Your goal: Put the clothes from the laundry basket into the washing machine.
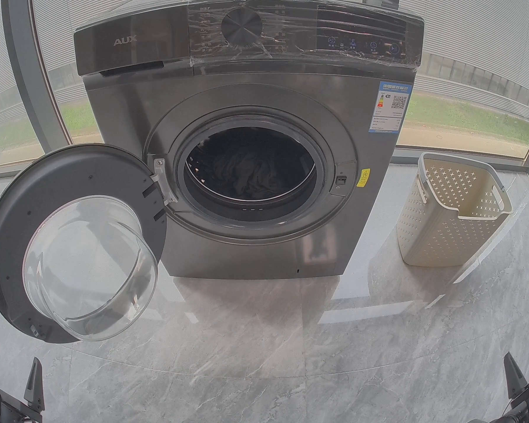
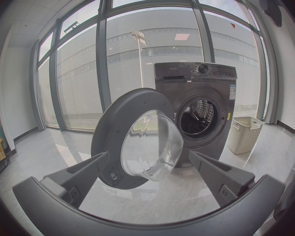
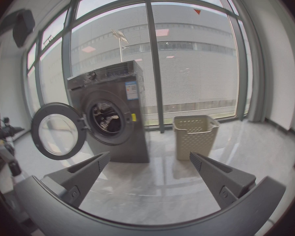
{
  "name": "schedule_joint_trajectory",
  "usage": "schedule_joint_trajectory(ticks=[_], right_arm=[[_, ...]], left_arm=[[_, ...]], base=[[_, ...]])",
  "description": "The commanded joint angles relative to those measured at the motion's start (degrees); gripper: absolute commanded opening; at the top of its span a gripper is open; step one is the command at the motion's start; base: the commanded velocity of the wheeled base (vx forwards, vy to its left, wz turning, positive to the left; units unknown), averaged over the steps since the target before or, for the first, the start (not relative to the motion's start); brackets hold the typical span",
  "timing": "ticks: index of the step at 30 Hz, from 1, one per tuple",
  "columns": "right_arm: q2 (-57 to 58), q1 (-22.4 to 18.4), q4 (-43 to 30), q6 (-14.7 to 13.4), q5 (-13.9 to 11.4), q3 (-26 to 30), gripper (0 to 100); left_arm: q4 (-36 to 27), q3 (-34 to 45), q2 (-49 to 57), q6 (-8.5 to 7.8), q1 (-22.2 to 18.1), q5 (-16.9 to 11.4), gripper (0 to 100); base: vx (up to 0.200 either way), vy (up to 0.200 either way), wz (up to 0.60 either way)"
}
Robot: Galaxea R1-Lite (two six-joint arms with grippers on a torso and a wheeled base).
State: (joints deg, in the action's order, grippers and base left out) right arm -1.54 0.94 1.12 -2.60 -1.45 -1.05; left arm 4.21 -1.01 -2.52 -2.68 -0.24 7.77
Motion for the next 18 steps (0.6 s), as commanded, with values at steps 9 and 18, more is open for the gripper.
schedule_joint_trajectory(ticks=[9,18], right_arm=[[0.66,-1.11,-3.76,-1.80,5.93,-1.41,100],[1.45,-1.03,-3.06,2.77,-5.49,-1.06,100]], left_arm=[[-4.21,0.92,2.52,3.30,0.16,-5.48,100],[-4.21,1.01,2.52,1.63,0.16,-6.62,100]], base=[[0.000,0.000,0.00],[0.000,0.000,0.00]])
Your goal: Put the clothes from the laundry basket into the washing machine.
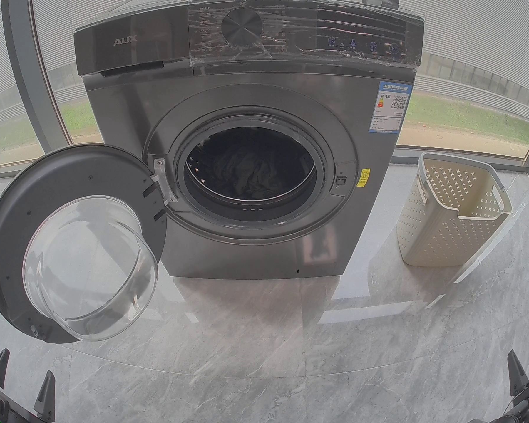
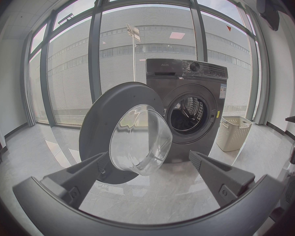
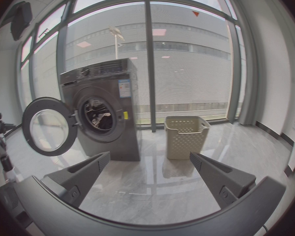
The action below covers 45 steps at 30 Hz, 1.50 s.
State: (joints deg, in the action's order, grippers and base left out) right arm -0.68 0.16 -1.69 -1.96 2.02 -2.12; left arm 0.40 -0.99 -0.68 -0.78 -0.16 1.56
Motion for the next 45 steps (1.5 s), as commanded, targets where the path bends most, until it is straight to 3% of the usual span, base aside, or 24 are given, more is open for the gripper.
schedule_joint_trajectory(ticks=[1,2,5,8,11,20,41,45], right_arm=[[0.59,-0.25,-0.41,2.93,-7.03,0.01,100],[0.59,-0.25,-0.33,3.54,-5.19,0.01,100],[0.59,-0.42,-0.24,0.73,-0.09,1.51,100],[0.59,0.02,0.38,3.02,-3.96,1.51,100],[0.68,-0.16,0.46,2.93,-4.48,1.59,100],[0.68,-0.07,0.55,2.75,-4.22,1.59,100],[0.68,-0.07,0.55,2.75,-4.22,1.59,100],[0.68,-0.07,0.55,2.75,-4.22,1.59,100]], left_arm=[[-0.40,0.90,0.68,-0.19,0.07,-0.42,100],[-0.40,0.99,0.68,-0.10,0.07,-0.42,100],[-0.40,0.99,0.68,0.08,0.07,-0.42,100],[-0.40,0.99,0.68,0.08,0.07,-0.42,100],[-0.40,0.99,0.68,0.16,0.07,-0.42,100],[-0.40,0.90,0.68,-0.01,0.07,-0.42,100],[-0.49,0.90,0.68,0.96,0.16,-0.33,100],[-0.40,0.90,0.68,0.87,0.16,-0.33,100]], base=[[0.000,0.000,0.00],[0.000,0.000,0.00],[0.000,0.000,0.00],[0.000,0.000,0.00],[-0.200,0.000,0.00],[-0.067,0.000,0.00],[0.000,0.200,0.00],[0.000,0.000,0.00]])
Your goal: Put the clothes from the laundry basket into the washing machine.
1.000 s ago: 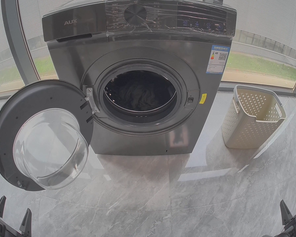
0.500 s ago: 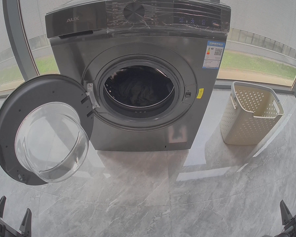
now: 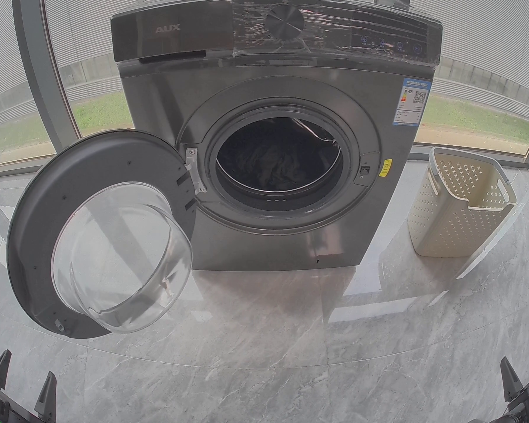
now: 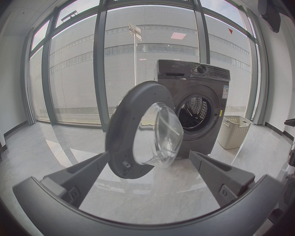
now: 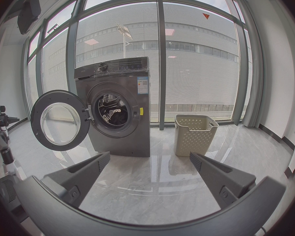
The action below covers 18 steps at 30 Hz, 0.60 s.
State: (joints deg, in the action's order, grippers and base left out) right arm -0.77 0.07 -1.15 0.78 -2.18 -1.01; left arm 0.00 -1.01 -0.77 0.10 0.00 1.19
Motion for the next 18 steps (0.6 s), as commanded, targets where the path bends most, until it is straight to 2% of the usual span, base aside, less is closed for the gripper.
schedule_joint_trajectory(ticks=[1,2,11,18], right_arm=[[0.77,0.01,0.00,0.01,-0.02,0.48,100],[0.77,0.01,0.00,0.01,-0.02,0.48,100],[0.77,0.01,0.00,0.01,-0.02,0.48,100],[0.77,0.01,0.00,0.01,-0.02,0.48,100]], left_arm=[[0.00,0.92,0.77,-0.01,0.00,0.04,100],[0.00,0.92,0.77,-0.01,0.00,0.04,100],[0.00,0.92,0.77,0.17,0.00,-0.05,100],[0.00,0.92,0.77,0.08,0.00,-0.14,100]], base=[[0.000,0.000,0.00],[0.000,0.000,0.00],[-0.200,0.000,0.00],[0.000,0.000,0.00]])
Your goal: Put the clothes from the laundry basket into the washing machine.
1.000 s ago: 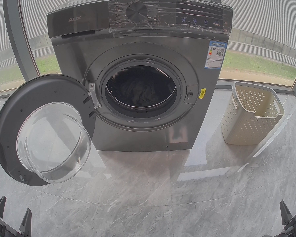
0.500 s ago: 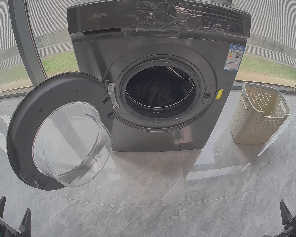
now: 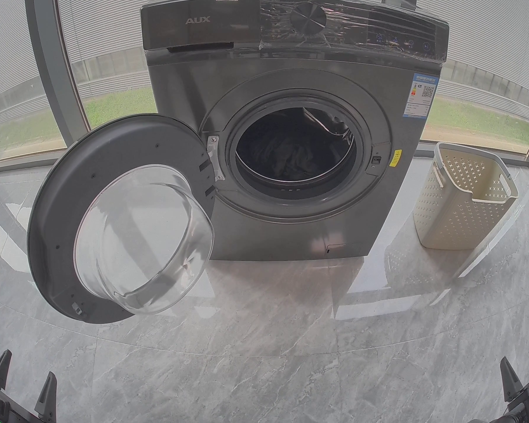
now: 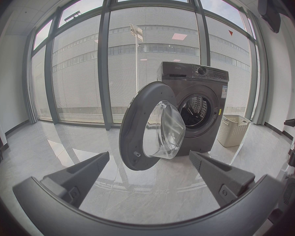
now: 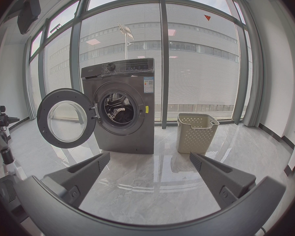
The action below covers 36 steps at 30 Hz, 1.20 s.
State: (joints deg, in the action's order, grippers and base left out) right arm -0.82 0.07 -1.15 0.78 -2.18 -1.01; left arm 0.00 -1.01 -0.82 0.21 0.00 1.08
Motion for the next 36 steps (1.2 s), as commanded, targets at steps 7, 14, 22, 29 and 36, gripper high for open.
schedule_joint_trajectory(ticks=[7,14,22,29,36], right_arm=[[0.82,0.01,0.00,0.01,-0.10,0.48,100],[0.82,0.01,0.00,0.01,-0.02,0.48,100],[0.82,0.01,0.00,0.01,-0.02,0.48,100],[0.82,0.01,0.00,0.01,-0.02,0.48,100],[0.82,0.01,0.00,0.01,-0.02,0.48,100]], left_arm=[[0.00,0.92,0.82,-0.03,0.00,-0.03,100],[0.00,0.92,0.82,-0.03,0.00,-0.03,100],[0.00,0.92,0.82,0.06,0.00,-0.03,100],[0.00,0.92,0.82,-1.00,0.00,-0.03,100],[0.00,0.92,0.82,-1.88,-0.09,-0.12,100]], base=[[0.000,0.143,0.00],[0.000,0.200,0.00],[0.000,0.150,0.00],[0.000,0.000,0.00],[0.000,0.000,0.00]])
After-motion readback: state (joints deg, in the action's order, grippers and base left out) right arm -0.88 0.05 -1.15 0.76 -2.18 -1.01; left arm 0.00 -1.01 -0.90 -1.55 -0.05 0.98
